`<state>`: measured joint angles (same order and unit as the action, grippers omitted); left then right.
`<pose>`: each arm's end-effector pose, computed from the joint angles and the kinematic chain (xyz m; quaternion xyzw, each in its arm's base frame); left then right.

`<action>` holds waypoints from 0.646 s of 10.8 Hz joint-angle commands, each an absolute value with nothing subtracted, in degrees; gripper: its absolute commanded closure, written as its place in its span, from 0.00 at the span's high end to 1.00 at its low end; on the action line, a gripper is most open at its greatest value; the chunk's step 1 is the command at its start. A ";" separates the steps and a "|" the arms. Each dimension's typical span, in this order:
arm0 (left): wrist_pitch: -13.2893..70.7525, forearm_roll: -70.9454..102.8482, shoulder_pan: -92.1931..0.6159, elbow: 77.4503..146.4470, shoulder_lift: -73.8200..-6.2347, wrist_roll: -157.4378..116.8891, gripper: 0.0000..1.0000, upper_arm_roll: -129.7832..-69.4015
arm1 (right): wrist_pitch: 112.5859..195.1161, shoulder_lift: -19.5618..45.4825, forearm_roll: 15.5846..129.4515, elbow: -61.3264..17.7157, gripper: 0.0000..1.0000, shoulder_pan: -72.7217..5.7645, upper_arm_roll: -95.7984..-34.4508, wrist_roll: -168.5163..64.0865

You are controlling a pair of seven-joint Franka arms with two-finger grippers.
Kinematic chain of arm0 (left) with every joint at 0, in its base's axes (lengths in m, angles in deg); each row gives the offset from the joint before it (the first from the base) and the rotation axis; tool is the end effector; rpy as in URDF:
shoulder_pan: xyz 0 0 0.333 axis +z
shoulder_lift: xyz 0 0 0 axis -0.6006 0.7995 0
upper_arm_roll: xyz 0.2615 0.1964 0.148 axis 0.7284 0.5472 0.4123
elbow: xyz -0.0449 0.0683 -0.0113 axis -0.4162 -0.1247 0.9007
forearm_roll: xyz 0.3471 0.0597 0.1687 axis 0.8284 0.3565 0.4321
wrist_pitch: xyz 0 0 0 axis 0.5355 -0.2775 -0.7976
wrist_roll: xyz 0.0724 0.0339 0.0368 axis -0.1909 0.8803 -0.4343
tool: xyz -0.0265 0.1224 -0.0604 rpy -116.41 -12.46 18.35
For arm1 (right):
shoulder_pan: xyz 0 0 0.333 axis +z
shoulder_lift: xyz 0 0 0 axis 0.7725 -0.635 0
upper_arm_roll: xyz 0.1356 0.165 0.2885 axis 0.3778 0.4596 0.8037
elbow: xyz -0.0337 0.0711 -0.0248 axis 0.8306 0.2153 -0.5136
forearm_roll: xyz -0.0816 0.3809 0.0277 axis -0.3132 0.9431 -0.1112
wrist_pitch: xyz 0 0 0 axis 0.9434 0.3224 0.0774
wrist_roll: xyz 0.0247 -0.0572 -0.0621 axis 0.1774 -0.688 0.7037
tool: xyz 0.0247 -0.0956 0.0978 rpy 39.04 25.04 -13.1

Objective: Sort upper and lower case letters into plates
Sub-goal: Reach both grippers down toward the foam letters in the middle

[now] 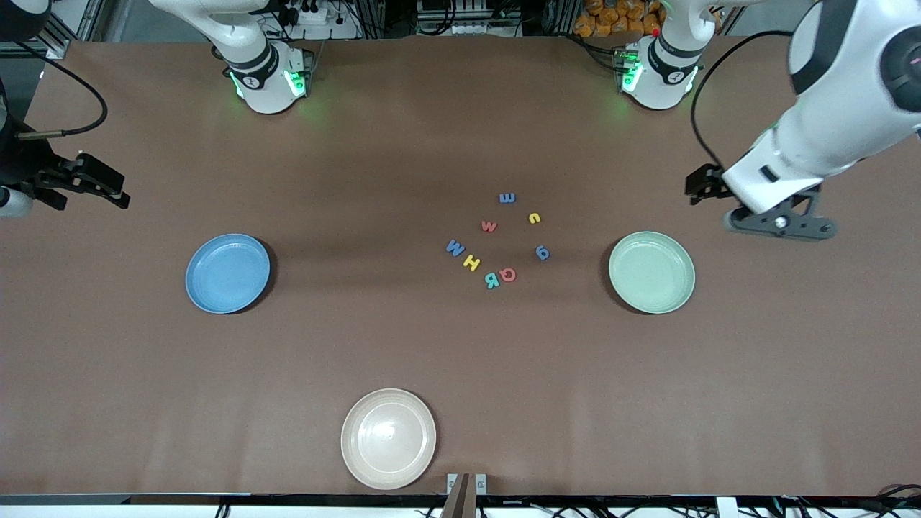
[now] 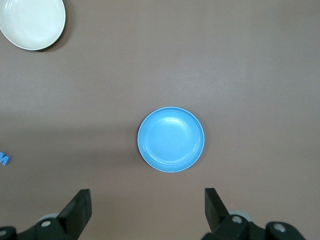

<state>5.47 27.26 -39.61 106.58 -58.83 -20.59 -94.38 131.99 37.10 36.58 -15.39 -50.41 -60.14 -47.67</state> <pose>0.5653 -0.1468 0.5403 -0.9948 0.0805 0.0600 0.0187 0.5551 -0.0007 0.6273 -0.9998 -0.0012 -0.0153 0.0086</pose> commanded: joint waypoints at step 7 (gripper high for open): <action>19.66 28.46 -47.89 105.75 -47.47 -49.92 1.00 -97.44 | 128.77 29.93 36.81 -15.42 1.00 -47.85 -57.92 -48.15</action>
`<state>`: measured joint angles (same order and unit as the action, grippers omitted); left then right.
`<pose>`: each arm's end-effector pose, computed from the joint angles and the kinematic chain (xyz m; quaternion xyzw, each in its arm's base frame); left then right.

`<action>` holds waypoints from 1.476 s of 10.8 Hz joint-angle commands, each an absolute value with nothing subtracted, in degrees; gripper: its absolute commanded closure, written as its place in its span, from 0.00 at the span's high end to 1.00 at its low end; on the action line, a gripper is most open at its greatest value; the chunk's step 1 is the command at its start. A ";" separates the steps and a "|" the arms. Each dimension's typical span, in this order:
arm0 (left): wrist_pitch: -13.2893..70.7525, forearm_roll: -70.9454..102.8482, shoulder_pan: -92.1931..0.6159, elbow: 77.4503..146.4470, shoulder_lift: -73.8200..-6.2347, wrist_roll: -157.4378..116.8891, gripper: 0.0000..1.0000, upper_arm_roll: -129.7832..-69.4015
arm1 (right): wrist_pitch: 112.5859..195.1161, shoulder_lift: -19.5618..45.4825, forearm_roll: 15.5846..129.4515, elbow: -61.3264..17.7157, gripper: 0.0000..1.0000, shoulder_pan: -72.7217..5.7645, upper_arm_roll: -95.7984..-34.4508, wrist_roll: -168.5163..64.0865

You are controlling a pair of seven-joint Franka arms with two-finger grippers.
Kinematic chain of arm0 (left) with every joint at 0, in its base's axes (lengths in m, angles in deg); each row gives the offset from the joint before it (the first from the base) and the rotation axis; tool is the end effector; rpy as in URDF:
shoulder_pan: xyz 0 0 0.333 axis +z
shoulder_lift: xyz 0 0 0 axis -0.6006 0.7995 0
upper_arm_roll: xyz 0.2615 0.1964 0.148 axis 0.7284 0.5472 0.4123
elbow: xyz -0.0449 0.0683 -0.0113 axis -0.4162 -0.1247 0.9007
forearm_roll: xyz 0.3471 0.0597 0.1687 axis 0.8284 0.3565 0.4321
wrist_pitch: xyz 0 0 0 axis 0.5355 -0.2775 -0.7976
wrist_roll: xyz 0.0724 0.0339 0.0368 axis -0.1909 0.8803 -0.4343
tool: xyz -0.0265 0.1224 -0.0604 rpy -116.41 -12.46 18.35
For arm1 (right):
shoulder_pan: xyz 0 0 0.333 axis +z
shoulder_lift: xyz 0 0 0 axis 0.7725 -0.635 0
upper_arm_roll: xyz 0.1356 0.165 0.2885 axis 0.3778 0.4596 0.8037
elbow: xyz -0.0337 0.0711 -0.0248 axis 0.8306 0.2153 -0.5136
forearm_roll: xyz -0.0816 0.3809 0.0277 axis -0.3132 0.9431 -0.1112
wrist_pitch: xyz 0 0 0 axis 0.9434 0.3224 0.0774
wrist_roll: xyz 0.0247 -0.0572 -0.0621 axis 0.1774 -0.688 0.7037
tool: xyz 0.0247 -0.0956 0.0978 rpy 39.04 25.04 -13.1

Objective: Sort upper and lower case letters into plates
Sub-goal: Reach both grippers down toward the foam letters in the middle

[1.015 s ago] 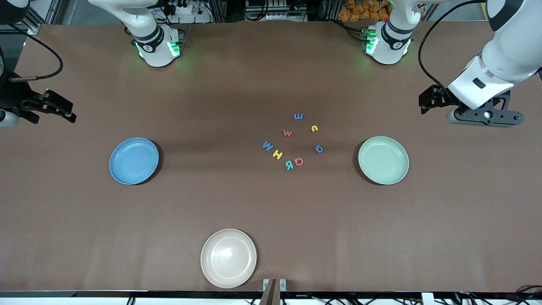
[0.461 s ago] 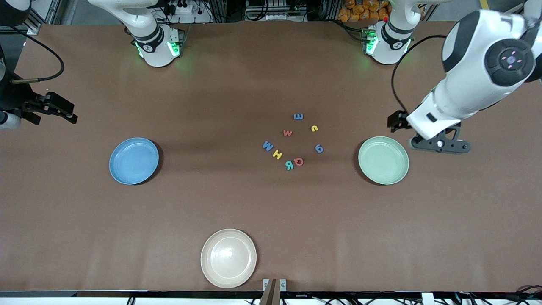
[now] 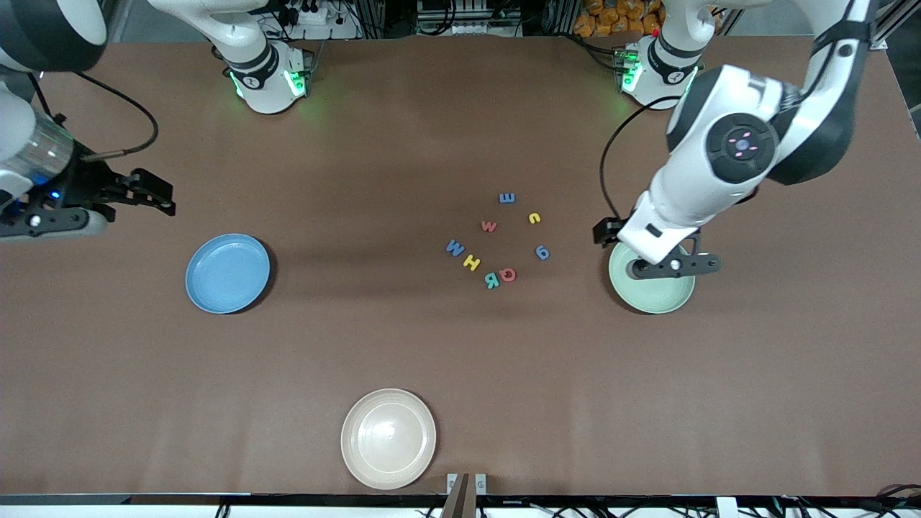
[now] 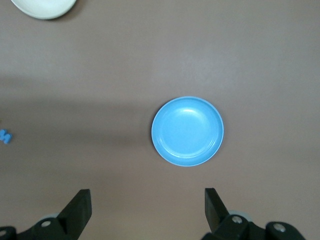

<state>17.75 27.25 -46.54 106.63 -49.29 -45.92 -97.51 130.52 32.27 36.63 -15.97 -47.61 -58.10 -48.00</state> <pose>0.5870 -0.2600 0.4577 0.9978 0.0529 -0.0403 0.0008 0.5711 0.0472 0.5728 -0.9979 -0.0460 0.0451 0.0086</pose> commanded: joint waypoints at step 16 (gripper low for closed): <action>44.79 39.89 -59.49 105.31 -23.91 -118.00 1.00 -97.97 | 152.12 4.97 46.75 -18.93 1.00 -28.35 -50.89 2.29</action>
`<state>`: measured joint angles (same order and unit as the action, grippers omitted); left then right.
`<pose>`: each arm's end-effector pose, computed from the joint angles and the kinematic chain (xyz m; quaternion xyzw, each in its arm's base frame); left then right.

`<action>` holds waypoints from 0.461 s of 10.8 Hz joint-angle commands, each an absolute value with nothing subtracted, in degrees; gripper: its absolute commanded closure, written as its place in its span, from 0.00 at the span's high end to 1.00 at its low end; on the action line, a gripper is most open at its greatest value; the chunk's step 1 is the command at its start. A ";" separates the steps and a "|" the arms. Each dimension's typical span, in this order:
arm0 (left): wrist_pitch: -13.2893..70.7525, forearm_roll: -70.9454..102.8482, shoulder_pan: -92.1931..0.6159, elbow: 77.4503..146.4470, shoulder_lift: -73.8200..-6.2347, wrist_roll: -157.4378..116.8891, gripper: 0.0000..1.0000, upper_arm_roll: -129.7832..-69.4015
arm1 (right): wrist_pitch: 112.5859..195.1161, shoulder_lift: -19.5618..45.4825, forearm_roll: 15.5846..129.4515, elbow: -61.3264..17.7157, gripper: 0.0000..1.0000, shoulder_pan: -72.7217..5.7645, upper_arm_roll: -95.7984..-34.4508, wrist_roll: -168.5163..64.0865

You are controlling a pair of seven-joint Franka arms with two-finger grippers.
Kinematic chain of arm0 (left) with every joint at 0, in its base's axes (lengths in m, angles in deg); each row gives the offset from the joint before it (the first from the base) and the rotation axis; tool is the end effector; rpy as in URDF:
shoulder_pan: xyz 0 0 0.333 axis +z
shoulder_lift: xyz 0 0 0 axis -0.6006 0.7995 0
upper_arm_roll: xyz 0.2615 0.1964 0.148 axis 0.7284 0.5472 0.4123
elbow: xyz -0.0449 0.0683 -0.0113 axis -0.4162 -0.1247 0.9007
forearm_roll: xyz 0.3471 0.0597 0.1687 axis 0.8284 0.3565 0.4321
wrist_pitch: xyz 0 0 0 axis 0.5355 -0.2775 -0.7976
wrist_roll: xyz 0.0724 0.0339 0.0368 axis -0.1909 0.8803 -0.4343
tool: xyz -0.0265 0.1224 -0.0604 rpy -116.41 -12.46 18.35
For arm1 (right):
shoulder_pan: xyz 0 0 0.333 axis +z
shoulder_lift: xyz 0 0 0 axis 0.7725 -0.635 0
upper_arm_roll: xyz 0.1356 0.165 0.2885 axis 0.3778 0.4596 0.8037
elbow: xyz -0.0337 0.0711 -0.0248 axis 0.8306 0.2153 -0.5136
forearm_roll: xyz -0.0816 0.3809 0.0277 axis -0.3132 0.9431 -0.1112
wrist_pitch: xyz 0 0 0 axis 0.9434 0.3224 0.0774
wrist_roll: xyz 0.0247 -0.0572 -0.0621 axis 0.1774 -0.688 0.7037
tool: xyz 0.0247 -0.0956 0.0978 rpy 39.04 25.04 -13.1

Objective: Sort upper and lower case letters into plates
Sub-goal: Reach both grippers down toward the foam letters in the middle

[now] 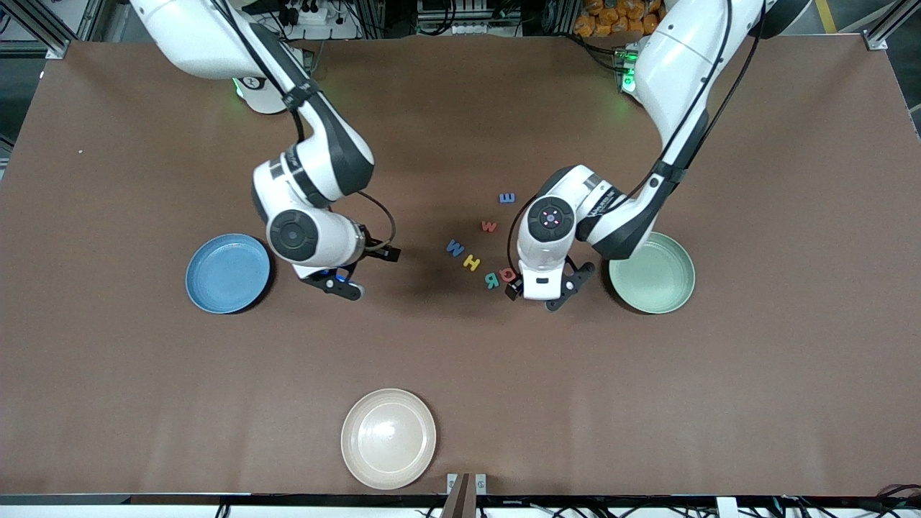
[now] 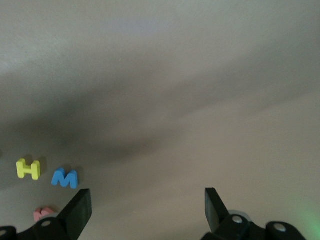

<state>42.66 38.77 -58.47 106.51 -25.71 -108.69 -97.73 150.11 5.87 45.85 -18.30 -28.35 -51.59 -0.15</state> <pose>0.5809 -0.4065 0.2206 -0.9015 -0.4326 0.0052 0.0090 0.5695 0.3413 0.2919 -0.9672 0.1908 0.1671 0.0137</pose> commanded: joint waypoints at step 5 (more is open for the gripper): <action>49.03 38.21 -60.47 105.40 -21.18 -133.95 1.00 -97.97 | 153.02 4.43 48.59 -18.94 1.00 -28.43 -50.53 2.39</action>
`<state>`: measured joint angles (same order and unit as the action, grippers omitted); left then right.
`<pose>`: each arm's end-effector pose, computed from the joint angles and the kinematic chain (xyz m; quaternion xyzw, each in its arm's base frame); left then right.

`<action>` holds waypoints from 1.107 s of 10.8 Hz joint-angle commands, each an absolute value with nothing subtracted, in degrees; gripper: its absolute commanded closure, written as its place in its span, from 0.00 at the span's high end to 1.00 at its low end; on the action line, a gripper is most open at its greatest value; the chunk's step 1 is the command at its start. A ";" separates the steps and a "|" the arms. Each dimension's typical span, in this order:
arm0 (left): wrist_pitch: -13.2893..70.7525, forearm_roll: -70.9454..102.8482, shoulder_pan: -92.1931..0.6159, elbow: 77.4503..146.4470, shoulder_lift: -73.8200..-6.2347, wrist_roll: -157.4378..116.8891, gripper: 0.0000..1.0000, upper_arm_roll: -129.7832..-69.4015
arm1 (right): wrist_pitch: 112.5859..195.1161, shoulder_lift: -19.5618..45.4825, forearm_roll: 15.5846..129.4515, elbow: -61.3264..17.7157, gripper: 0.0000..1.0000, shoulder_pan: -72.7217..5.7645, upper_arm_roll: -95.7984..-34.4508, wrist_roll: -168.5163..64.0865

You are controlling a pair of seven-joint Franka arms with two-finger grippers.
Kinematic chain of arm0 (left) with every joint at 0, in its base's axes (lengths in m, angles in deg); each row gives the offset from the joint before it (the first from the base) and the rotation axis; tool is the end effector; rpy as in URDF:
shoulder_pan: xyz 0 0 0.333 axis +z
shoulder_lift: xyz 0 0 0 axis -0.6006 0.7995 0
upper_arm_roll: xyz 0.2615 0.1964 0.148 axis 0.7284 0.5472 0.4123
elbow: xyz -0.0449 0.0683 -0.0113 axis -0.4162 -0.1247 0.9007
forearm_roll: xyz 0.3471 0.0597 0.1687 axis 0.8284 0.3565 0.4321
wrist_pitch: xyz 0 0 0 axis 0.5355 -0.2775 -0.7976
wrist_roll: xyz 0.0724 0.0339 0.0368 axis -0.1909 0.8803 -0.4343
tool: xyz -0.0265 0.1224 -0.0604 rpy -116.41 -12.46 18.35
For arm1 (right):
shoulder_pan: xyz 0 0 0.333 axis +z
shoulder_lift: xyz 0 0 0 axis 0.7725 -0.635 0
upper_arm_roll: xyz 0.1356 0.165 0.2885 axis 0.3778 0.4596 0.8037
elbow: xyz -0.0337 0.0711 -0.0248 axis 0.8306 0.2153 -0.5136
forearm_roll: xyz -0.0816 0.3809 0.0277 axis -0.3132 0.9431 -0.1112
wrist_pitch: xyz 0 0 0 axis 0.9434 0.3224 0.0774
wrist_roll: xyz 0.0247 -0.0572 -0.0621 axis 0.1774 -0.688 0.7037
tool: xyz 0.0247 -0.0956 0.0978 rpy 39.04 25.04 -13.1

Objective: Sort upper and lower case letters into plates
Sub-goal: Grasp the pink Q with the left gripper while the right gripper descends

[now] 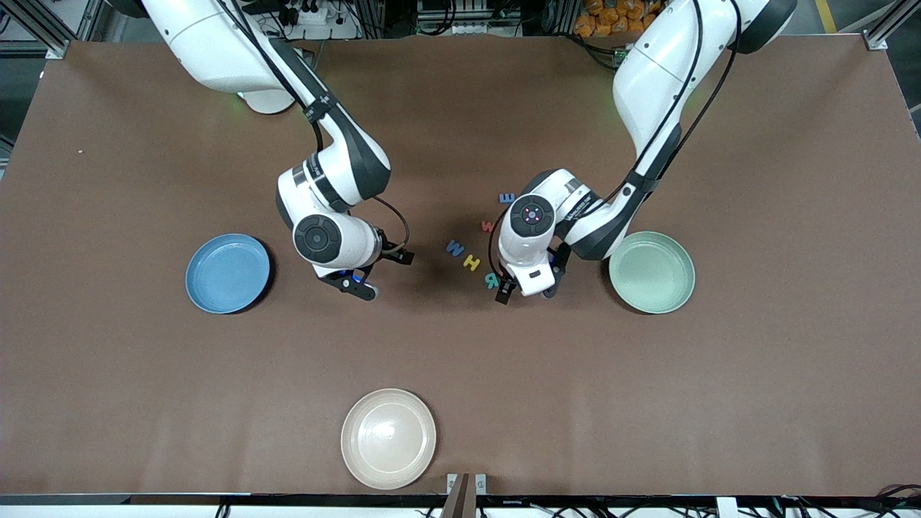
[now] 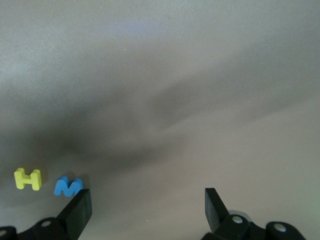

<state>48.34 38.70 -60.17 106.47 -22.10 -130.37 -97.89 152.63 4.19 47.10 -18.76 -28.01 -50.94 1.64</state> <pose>0.5701 -0.4316 0.1863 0.8127 0.5824 -0.0129 0.0130 0.5660 0.3529 0.2725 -0.9627 0.2073 0.1726 0.0214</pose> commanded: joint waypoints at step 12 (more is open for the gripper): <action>49.03 38.12 -61.52 106.10 -19.33 -137.93 0.76 -97.97 | 155.74 2.85 48.59 -18.85 1.00 -25.79 -50.45 2.83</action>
<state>48.95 38.54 -61.07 106.12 -20.17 -137.73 -98.07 155.01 3.14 47.83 -18.82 -26.33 -50.51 1.84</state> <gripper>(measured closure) 0.229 0.000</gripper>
